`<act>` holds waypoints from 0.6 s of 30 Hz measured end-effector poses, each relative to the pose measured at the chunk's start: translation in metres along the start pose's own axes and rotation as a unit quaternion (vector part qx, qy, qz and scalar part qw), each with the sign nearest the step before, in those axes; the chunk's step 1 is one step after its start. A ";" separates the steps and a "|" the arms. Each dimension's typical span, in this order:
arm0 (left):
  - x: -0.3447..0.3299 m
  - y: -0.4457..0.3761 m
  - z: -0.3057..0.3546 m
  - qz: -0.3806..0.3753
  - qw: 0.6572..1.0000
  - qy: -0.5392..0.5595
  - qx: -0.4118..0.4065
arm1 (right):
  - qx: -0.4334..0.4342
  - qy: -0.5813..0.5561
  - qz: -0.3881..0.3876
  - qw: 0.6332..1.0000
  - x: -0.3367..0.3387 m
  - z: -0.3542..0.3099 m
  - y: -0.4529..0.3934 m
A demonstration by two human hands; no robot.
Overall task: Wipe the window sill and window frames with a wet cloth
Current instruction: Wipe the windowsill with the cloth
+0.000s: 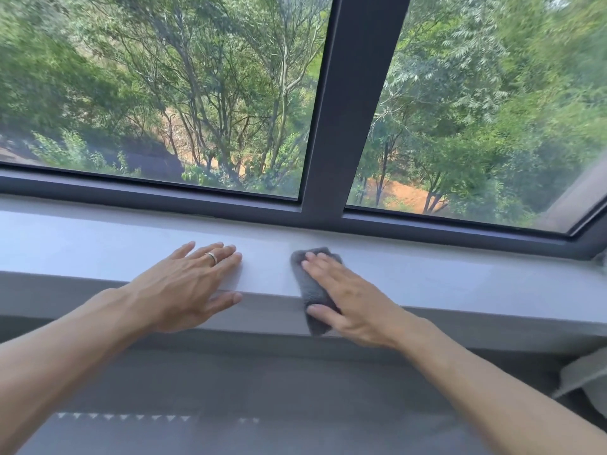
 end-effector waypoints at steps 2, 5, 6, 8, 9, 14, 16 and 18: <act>-0.004 0.005 -0.005 -0.009 1.000 0.003 0.008 | -0.012 0.050 0.050 0.997 -0.001 0.001 0.003; -0.006 0.007 -0.003 -0.011 1.000 -0.001 0.007 | 0.041 0.066 0.121 0.990 -0.028 -0.044 -0.026; -0.006 0.008 -0.002 -0.005 1.000 -0.005 0.007 | 0.057 0.063 0.127 0.988 -0.034 -0.058 -0.035; -0.004 0.012 0.001 -0.005 1.000 -0.006 0.003 | 0.075 0.049 0.120 0.989 -0.030 -0.060 -0.035; -0.004 0.014 0.001 -0.009 1.000 -0.003 0.000 | 0.078 0.049 0.114 0.989 -0.022 -0.051 -0.027; -0.003 0.014 0.003 -0.003 1.000 0.024 0.007 | 0.063 0.137 0.130 0.980 -0.007 -0.023 0.006; -0.005 0.011 0.004 0.004 1.000 0.028 0.011 | 0.075 0.114 0.136 0.981 -0.024 -0.051 -0.019; -0.006 0.013 -0.001 0.015 0.999 0.028 0.025 | 0.091 0.086 0.124 0.984 -0.036 -0.077 -0.045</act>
Point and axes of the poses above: each hand's wrist, its own y-axis away from the middle knuckle, its own x-axis out of the back of the hand, z = x × y, the point moved 6 cm from there along -y, towards the middle knuckle, and after that the axes turned 11 degrees about z, right-handed, at the moved point
